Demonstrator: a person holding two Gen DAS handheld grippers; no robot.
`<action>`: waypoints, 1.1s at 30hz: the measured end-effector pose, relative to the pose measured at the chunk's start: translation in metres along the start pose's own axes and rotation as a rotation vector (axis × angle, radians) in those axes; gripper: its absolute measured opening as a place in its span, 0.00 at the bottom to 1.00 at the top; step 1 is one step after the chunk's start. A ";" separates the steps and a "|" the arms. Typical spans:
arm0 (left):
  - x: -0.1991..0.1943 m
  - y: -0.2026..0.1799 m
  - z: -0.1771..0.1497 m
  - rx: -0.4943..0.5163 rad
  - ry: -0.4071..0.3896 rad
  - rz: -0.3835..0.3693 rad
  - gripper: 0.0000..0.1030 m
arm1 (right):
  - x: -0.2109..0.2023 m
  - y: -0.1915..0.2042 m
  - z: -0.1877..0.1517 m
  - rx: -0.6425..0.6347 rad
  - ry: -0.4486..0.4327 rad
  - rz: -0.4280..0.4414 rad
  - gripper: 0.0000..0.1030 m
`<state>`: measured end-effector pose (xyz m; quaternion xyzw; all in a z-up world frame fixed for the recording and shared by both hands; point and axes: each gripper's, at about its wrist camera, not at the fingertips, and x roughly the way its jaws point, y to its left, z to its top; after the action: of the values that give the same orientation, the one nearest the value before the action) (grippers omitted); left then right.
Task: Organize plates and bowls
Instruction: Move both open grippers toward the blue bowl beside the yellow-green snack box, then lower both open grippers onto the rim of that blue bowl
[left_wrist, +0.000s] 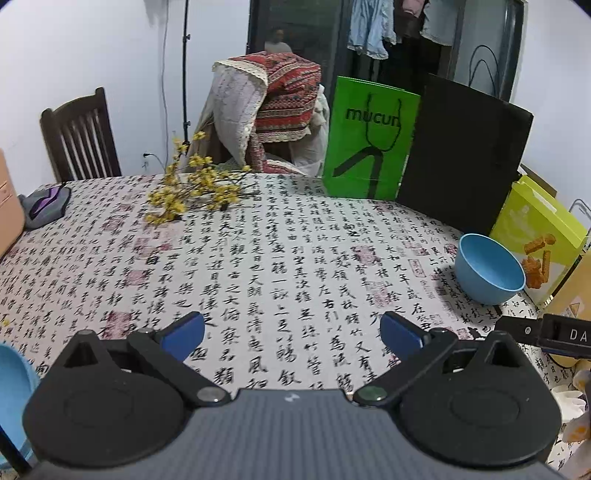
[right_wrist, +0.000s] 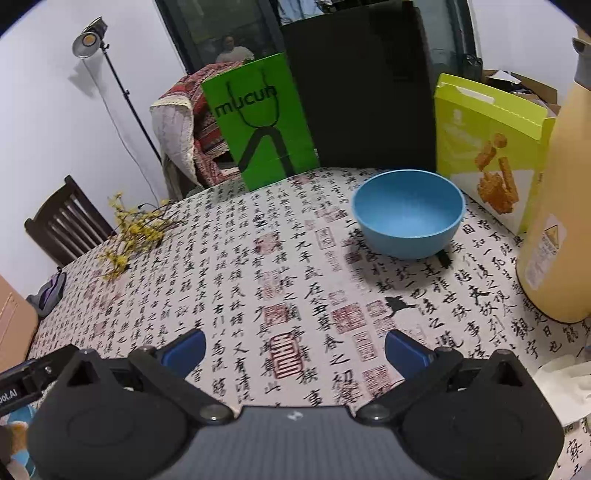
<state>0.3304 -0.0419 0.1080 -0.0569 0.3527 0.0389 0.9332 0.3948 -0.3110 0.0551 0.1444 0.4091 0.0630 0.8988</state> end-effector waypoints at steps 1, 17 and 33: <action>0.002 -0.004 0.001 0.003 0.000 -0.003 1.00 | 0.001 -0.004 0.001 0.003 -0.001 -0.004 1.00; 0.035 -0.061 0.014 0.051 0.009 -0.038 1.00 | 0.015 -0.065 0.027 0.055 -0.022 -0.058 1.00; 0.070 -0.117 0.021 0.068 0.020 -0.065 1.00 | 0.037 -0.113 0.054 0.056 -0.031 -0.086 1.00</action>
<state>0.4101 -0.1529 0.0864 -0.0372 0.3612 -0.0040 0.9317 0.4592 -0.4216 0.0274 0.1527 0.4024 0.0104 0.9026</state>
